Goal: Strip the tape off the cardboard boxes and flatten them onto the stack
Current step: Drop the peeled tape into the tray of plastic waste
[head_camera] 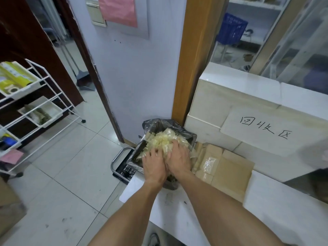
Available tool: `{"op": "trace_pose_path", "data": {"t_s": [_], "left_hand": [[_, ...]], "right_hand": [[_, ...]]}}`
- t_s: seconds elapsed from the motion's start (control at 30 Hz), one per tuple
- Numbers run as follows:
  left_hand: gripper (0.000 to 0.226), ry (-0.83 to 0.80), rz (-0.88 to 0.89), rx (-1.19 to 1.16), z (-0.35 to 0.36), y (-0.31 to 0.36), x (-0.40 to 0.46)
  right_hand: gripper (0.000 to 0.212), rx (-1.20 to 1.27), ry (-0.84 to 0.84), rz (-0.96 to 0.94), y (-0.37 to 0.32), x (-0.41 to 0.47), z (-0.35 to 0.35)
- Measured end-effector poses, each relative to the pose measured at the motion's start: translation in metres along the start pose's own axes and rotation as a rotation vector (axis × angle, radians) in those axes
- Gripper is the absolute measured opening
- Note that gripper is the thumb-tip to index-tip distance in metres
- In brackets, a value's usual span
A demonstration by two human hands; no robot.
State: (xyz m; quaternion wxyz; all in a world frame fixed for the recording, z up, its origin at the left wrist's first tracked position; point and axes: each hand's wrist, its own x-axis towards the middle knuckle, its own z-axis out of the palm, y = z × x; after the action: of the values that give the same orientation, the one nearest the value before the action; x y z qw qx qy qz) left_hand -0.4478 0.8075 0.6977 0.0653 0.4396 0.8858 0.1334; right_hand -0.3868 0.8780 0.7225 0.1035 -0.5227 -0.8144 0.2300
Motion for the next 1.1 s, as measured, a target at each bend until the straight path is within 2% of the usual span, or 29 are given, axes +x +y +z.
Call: {"op": "trace_pose_path", "data": {"t_s": [0.1, 0.17, 0.27, 0.37, 0.43, 0.63, 0.87, 1.0, 1.1], "left_hand": [[0.055, -0.036, -0.029, -0.003, 0.0, 0.005, -0.006], [0.066, -0.019, -0.04, -0.028, 0.001, 0.011, -0.012], [0.058, 0.027, -0.037, -0.057, 0.006, 0.025, -0.019], [0.063, 0.005, 0.018, -0.007, 0.008, 0.048, -0.033], [0.057, -0.012, 0.062, -0.004, 0.009, 0.065, -0.044], [0.038, -0.113, 0.179, 0.047, 0.03, 0.131, -0.089], [0.042, -0.174, 0.261, 0.004, 0.08, 0.25, -0.196], [0.058, -0.289, 0.31, 0.013, 0.111, 0.301, -0.256], [0.064, -0.401, 0.311, 0.046, 0.128, 0.32, -0.287]], "right_hand": [[0.054, 0.013, 0.009, 0.022, 0.008, -0.012, -0.008], [0.05, -0.016, 0.022, 0.015, 0.016, -0.022, -0.014], [0.043, -0.048, 0.016, 0.02, 0.038, -0.038, -0.022], [0.036, -0.072, 0.002, 0.068, 0.066, -0.054, -0.034], [0.031, -0.092, -0.022, 0.109, 0.085, -0.064, -0.043], [0.04, -0.103, -0.049, 0.198, 0.155, -0.104, -0.078], [0.037, -0.172, -0.026, 0.381, 0.294, -0.19, -0.131], [0.045, -0.169, 0.007, 0.574, 0.365, -0.237, -0.153], [0.05, -0.134, 0.003, 0.727, 0.394, -0.267, -0.158]]}}
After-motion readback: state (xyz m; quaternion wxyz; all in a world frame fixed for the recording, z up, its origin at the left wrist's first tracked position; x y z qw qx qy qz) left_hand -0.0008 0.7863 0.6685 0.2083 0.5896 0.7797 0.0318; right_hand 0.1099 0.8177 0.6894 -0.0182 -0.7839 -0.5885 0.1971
